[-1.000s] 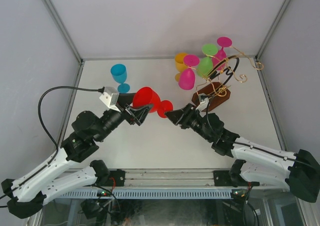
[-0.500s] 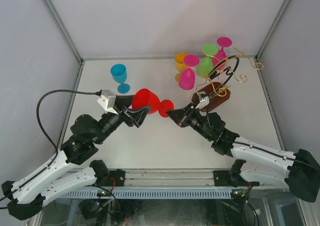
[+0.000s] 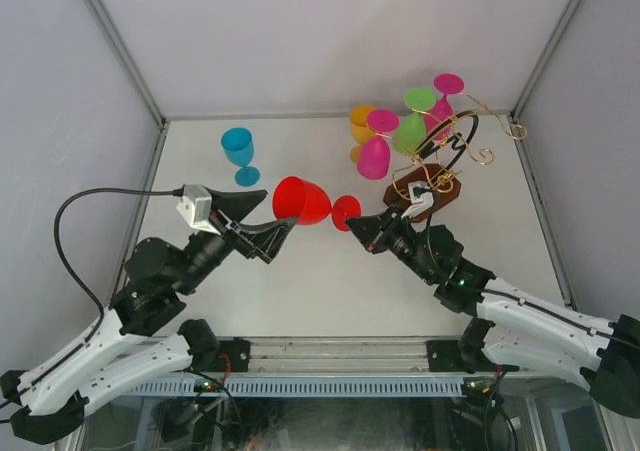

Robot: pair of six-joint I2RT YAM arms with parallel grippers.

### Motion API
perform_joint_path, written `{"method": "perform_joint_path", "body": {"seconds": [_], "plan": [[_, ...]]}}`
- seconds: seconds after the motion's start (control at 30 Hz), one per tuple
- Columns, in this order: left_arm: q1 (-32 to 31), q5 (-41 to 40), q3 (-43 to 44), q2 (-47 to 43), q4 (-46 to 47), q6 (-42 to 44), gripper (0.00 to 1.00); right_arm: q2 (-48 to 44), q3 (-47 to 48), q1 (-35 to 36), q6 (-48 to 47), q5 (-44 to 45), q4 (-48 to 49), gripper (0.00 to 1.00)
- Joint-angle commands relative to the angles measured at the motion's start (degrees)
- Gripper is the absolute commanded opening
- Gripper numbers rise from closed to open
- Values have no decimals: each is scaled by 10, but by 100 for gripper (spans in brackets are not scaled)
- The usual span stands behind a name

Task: Place the wine glass upside down on the wine glass rack
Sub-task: Turn the wine glass upside down at the wine rack.

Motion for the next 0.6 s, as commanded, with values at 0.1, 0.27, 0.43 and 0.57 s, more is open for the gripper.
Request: {"method": "perform_joint_path", "body": {"seconds": [0.1, 0.27, 0.43, 0.57], "plan": [[-3, 1, 52, -28, -62, -1, 100, -55, 28, -5, -82, 77, -99, 0], [-3, -3, 77, -40, -124, 8, 100, -69, 28, 3, -213, 132, -120, 0], [-3, -21, 96, -33, -198, 31, 100, -71, 28, 73, -374, 235, -103, 0], [-3, -19, 107, -23, -243, 52, 100, -62, 28, 134, -483, 294, -76, 0]]}}
